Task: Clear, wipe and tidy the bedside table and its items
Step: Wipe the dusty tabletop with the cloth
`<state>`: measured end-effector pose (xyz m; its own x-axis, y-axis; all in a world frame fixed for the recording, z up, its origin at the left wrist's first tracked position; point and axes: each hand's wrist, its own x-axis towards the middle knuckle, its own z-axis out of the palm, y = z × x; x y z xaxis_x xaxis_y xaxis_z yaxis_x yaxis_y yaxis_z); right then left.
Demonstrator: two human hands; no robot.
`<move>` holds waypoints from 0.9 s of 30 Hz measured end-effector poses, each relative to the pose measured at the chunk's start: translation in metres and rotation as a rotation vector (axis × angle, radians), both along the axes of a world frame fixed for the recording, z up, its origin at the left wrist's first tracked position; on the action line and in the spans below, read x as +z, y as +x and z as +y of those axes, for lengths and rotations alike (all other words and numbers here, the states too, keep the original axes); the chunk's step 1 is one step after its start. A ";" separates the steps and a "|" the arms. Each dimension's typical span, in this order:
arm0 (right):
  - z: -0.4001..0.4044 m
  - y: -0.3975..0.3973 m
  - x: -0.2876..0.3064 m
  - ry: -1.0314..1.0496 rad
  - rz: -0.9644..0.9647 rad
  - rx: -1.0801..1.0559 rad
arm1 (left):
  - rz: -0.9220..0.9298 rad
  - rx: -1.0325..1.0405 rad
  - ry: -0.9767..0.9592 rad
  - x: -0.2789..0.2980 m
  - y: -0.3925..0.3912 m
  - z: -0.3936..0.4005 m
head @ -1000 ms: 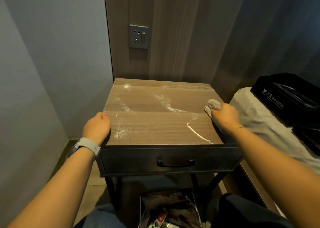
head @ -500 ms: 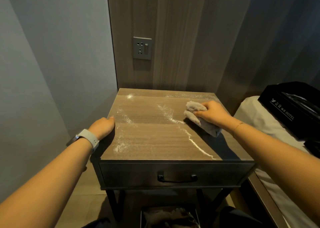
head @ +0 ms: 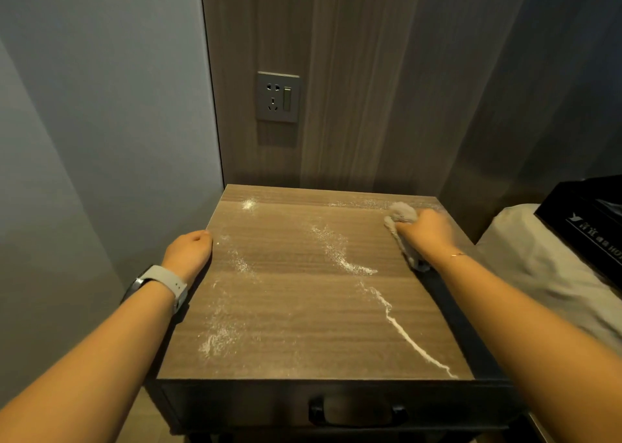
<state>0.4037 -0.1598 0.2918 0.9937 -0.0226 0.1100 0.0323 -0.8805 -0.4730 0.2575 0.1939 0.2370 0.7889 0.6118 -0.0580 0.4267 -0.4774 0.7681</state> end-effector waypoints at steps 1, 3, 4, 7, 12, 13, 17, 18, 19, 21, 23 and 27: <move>0.017 -0.002 -0.003 0.010 -0.011 0.064 | 0.021 0.001 0.018 0.001 0.003 -0.001; 0.044 -0.011 -0.007 0.020 -0.003 0.211 | 0.084 -0.011 0.066 0.007 0.009 -0.005; 0.053 -0.017 -0.005 0.031 0.024 0.285 | 0.120 -0.015 0.102 0.011 0.011 -0.008; 0.051 -0.024 0.008 0.192 0.203 0.410 | 0.168 0.026 0.157 0.014 0.020 -0.007; -0.007 0.018 0.025 0.430 0.083 0.149 | 0.170 0.042 0.181 0.011 0.023 -0.005; -0.021 0.030 0.028 0.387 0.014 0.092 | 0.165 0.051 0.178 0.010 0.024 -0.003; -0.068 0.073 0.024 0.111 -0.040 -0.149 | 0.156 0.041 0.196 0.005 0.027 0.002; -0.071 0.081 0.018 0.079 -0.029 -0.205 | 0.148 0.038 0.203 0.003 0.028 0.003; -0.070 0.086 0.013 0.062 -0.022 -0.241 | 0.137 0.037 0.214 0.000 0.028 0.004; -0.056 0.093 0.003 0.022 -0.009 -0.280 | 0.108 0.039 0.248 -0.003 0.029 0.005; -0.037 0.100 -0.002 -0.019 -0.019 -0.290 | 0.095 0.048 0.281 -0.005 0.030 0.005; -0.002 0.107 0.000 -0.017 0.015 -0.236 | 0.077 0.033 0.303 -0.004 0.032 0.006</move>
<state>0.5104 -0.1615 0.2921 0.9627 -0.2524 0.0977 -0.1819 -0.8706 -0.4571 0.2891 0.2003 0.2330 0.7690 0.6351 0.0722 0.4968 -0.6649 0.5578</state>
